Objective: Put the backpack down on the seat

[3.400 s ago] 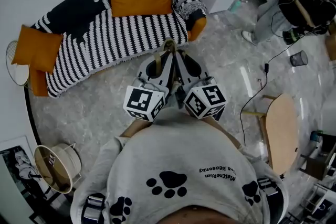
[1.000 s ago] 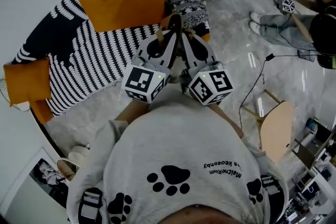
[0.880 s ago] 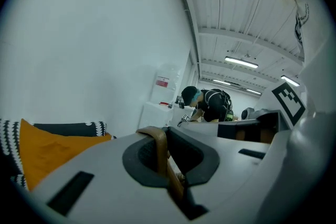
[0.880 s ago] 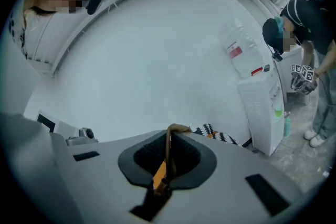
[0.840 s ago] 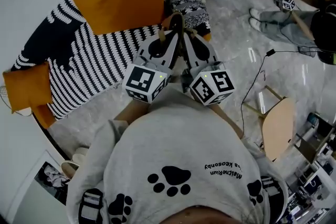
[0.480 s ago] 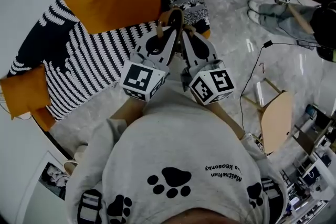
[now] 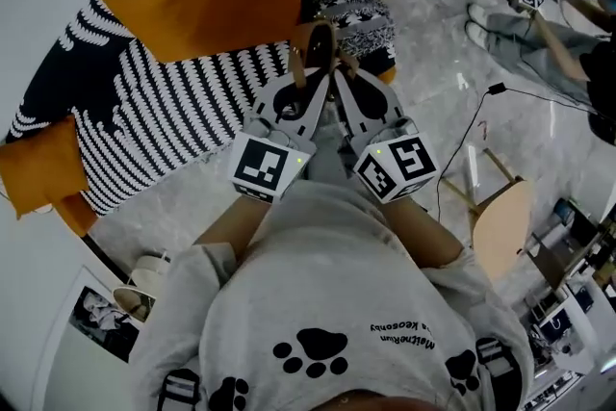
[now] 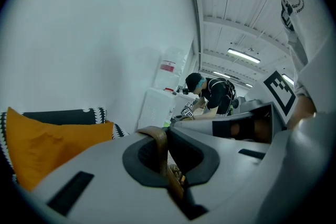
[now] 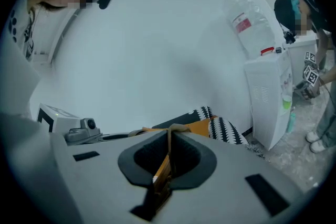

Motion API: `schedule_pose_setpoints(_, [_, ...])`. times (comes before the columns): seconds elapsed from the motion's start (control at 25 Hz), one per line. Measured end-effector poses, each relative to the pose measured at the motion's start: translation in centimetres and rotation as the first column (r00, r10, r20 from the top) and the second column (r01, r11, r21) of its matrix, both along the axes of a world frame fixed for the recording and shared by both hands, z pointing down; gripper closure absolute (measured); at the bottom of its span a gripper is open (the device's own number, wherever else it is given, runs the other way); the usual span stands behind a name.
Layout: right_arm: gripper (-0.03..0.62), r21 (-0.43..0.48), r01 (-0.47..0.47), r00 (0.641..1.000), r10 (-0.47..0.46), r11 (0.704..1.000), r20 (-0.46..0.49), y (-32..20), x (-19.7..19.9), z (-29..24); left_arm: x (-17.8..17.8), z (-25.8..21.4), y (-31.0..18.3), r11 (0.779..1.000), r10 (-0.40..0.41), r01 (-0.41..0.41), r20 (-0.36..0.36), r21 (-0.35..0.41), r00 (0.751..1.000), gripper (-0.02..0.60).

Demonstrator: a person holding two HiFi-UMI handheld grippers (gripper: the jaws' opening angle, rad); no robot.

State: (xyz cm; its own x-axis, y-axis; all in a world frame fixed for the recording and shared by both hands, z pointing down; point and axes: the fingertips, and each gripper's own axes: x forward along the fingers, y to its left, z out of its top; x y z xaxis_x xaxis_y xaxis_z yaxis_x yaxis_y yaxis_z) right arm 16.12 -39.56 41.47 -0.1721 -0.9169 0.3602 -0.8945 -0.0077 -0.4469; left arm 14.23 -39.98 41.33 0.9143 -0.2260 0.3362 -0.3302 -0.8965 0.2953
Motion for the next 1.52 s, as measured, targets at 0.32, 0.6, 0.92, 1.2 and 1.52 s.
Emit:
schedule_pose_setpoints(0.32, [0.554, -0.058, 0.053, 0.999, -0.052, 0.997, 0.005, -2.7, 3.1, 9.2, 3.2, 9.2, -3.4, 1.000, -0.002, 0.003, 0.046, -0.025, 0.999, 0.563])
schedule_pose_setpoints(0.6, [0.553, -0.081, 0.085, 0.996, -0.083, 0.993, 0.023, -3.1, 4.0, 14.8, 4.4, 15.1, -3.1, 0.999, 0.028, -0.024, 0.083, -0.046, 0.996, 0.563])
schedule_pose_setpoints(0.92, [0.553, -0.134, 0.071, 0.997, -0.065, 0.988, 0.051, -2.3, 4.5, 20.6, 5.1, 21.0, -2.3, 0.994, 0.080, -0.070, 0.119, -0.085, 0.990, 0.563])
schedule_pose_setpoints(1.2, [0.553, -0.192, 0.038, 0.997, -0.025, 0.981, 0.069, -1.6, 4.7, 25.1, 5.5, 25.7, -2.0, 0.989, 0.120, -0.106, 0.147, -0.098, 0.982, 0.563])
schedule_pose_setpoints(1.52, [0.553, -0.269, 0.002, 0.998, 0.014, 0.963, 0.059, -1.7, 5.6, 30.0, 5.4, 30.5, -2.4, 0.985, 0.132, -0.106, 0.201, -0.137, 0.971, 0.563])
